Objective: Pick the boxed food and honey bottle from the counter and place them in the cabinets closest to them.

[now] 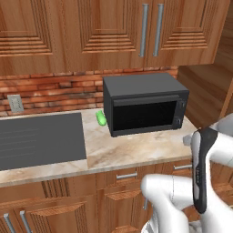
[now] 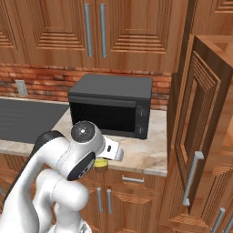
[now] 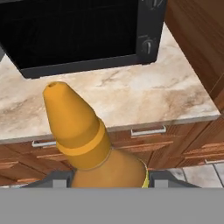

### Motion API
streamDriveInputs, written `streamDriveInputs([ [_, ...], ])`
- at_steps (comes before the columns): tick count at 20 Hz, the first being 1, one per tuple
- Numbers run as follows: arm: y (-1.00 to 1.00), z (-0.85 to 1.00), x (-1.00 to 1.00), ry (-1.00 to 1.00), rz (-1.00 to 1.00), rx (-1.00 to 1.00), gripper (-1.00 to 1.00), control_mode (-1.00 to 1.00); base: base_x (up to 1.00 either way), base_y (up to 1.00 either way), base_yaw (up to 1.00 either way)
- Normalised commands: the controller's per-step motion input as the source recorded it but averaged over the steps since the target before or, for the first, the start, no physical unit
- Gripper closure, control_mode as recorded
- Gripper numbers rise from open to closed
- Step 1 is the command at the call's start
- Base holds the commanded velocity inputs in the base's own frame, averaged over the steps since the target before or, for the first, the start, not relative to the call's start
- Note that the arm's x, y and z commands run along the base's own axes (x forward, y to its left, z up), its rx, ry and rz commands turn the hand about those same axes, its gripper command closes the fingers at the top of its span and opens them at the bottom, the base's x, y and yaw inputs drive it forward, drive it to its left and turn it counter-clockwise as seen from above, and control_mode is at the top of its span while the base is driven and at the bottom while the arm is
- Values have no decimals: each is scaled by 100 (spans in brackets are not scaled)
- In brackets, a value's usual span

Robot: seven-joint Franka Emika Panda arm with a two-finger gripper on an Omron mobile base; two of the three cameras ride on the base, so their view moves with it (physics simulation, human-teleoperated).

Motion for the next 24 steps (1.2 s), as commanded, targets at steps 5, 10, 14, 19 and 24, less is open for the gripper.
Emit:
streamDriveInputs([
  [5,9,34,-78,-17,9,-2,100,-100,0,0,0],
  [10,19,25,-72,-25,6,-7,100,-100,0,0,0],
  [14,45,17,-63,-25,5,-14,100,-100,0,0,0],
  [19,53,17,-48,-21,1,-15,100,-100,0,0,0],
  [24,12,0,-8,-3,0,-3,100,-100,0,0,0],
])
